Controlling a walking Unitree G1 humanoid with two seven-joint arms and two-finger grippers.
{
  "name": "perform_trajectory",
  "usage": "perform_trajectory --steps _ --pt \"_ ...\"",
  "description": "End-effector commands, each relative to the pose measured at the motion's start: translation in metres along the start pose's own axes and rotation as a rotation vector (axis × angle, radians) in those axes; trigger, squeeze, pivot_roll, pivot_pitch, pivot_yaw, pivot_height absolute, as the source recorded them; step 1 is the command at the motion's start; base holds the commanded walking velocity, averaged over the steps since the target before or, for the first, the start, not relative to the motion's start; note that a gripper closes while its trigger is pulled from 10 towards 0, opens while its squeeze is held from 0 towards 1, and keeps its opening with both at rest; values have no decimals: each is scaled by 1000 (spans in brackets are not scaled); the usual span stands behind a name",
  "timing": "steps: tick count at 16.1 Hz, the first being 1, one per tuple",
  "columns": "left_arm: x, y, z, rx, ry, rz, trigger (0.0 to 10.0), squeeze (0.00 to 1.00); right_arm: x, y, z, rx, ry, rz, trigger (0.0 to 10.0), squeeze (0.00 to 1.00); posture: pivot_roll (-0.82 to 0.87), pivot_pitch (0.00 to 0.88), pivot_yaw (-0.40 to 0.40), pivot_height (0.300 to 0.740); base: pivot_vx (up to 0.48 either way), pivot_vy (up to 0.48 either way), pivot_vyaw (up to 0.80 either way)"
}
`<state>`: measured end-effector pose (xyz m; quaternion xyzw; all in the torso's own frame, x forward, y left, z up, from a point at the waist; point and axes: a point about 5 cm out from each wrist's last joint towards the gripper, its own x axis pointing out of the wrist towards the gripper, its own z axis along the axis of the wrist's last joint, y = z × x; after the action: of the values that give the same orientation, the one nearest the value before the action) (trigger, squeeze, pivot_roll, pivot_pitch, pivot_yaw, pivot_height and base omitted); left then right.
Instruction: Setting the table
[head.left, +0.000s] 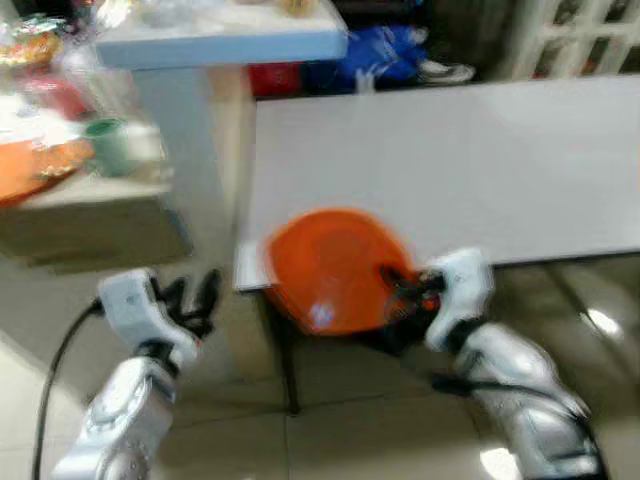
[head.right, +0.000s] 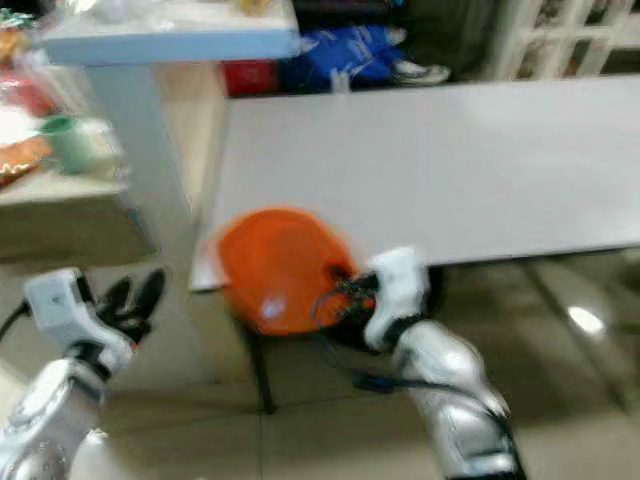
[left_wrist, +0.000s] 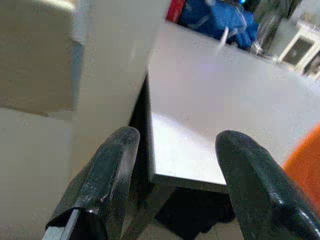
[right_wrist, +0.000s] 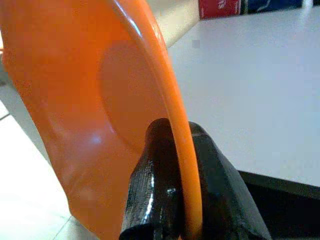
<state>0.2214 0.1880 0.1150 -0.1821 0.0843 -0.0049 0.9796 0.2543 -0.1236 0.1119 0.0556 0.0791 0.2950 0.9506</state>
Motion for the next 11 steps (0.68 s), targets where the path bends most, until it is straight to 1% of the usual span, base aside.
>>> perform_trajectory --steps 1,3,4,6,7,8,10,11 --pt "1 -8 3 13 -10 -40 10000 0 -4 -8 9 -25 -38 -29 0 0 -113 0 68 740 322 -352 0" --pt "0 -14 4 25 -17 -86 10000 0 -4 -9 9 -23 -36 -29 0 0 -113 0 68 740 298 -373 0" --pt "-7 -22 10 88 -8 -195 10000 0 -4 -11 7 -25 -32 -34 0 0 -108 0 69 740 281 -386 0" --pt "-14 -24 15 136 14 -266 10000 0 -4 -15 6 -30 -27 -44 0 0 -102 0 72 740 277 -388 0" --pt "-17 -28 17 163 24 -287 10000 0 -4 -18 4 -34 -22 -54 0 0 -97 0 74 740 277 -390 0" --pt "-16 -32 16 165 22 -287 10000 0 -3 -19 4 -33 -21 -58 0 0 -95 0 77 740 274 -390 0" --pt "-11 -34 18 169 9 -273 10000 0 -1 -17 2 -31 -22 -55 0 0 -94 0 79 740 291 -379 0" --pt "-10 -35 18 183 9 -277 10000 0 0 -15 1 -32 -21 -49 0 0 -96 0 81 740 300 -371 0"
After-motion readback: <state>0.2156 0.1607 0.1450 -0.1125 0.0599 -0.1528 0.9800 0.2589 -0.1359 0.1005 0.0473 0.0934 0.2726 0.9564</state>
